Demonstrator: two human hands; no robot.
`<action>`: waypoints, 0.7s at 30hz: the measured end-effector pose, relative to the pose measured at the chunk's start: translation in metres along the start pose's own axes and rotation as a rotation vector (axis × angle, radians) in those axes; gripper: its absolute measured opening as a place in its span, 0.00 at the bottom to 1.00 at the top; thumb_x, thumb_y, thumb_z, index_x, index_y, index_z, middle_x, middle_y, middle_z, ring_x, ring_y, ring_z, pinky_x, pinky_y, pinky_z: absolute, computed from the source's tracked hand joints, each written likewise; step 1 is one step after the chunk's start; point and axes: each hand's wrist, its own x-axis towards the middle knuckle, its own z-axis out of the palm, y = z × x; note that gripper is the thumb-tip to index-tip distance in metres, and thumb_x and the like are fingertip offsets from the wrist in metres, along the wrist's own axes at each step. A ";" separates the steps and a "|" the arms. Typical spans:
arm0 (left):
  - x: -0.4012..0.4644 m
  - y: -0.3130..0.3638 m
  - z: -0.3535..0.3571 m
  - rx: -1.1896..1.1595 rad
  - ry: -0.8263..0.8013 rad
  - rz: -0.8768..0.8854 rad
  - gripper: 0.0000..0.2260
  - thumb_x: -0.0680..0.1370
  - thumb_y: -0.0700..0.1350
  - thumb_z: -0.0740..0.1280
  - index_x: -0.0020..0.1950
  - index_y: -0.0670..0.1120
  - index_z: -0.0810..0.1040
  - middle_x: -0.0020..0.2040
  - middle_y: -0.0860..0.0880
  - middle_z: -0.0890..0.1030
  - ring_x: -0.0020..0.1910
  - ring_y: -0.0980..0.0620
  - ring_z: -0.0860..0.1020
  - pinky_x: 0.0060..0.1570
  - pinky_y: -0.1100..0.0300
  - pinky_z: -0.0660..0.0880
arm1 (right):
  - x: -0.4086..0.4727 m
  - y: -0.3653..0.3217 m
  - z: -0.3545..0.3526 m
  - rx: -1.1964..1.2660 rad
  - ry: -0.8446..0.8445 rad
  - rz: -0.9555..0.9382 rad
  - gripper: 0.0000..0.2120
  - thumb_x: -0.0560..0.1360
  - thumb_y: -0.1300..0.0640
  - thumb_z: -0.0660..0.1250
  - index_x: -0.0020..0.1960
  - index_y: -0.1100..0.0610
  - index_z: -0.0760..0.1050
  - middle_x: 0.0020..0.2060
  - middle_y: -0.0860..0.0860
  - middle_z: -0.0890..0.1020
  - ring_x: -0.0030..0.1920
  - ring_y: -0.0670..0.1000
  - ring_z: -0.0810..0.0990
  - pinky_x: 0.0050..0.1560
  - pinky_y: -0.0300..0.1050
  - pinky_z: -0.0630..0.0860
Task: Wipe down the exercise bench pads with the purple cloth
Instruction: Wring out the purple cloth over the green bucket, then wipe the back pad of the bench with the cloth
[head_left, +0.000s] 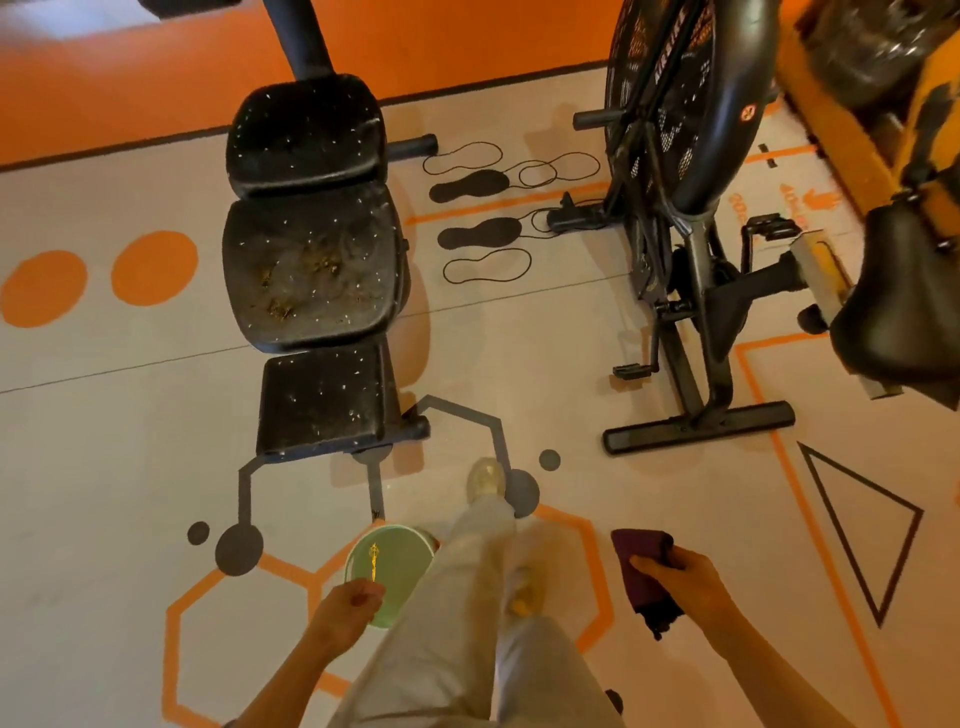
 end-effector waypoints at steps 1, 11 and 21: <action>0.007 0.002 -0.002 -0.006 -0.007 -0.033 0.08 0.78 0.37 0.66 0.44 0.49 0.79 0.44 0.45 0.81 0.43 0.46 0.77 0.47 0.56 0.73 | 0.010 -0.017 -0.001 -0.010 -0.006 -0.009 0.05 0.73 0.62 0.72 0.48 0.60 0.78 0.40 0.55 0.82 0.45 0.60 0.81 0.50 0.56 0.79; 0.109 0.171 -0.077 -0.104 -0.020 0.050 0.07 0.79 0.35 0.65 0.52 0.39 0.81 0.44 0.42 0.79 0.43 0.44 0.76 0.48 0.53 0.74 | 0.095 -0.160 0.003 -0.136 0.110 0.090 0.06 0.71 0.62 0.74 0.43 0.64 0.79 0.41 0.63 0.83 0.43 0.64 0.81 0.45 0.53 0.77; 0.173 0.362 -0.153 -0.223 -0.043 0.174 0.07 0.80 0.40 0.64 0.53 0.48 0.80 0.53 0.44 0.80 0.56 0.41 0.79 0.63 0.46 0.74 | 0.177 -0.326 0.003 -0.276 0.027 -0.024 0.06 0.72 0.61 0.73 0.45 0.62 0.77 0.43 0.61 0.81 0.44 0.61 0.79 0.45 0.51 0.76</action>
